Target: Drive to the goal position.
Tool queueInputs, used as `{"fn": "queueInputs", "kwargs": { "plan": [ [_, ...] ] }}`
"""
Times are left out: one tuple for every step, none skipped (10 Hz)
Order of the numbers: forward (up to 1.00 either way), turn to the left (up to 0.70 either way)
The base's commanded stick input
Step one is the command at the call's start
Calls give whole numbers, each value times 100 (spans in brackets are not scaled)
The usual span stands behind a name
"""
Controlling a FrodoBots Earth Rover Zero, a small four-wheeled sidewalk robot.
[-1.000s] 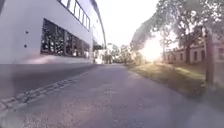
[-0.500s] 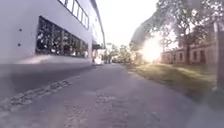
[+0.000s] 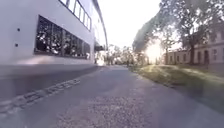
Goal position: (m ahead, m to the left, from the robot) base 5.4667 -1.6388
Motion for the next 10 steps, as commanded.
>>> {"fn": "queueInputs", "kwargs": {
  "plan": [
    [70, 0],
    [70, 0],
    [70, 0],
    [70, 0],
    [70, 0],
    [70, 0],
    [70, 0],
    [70, 0],
    [70, 0],
    [70, 0]
  ]
}}
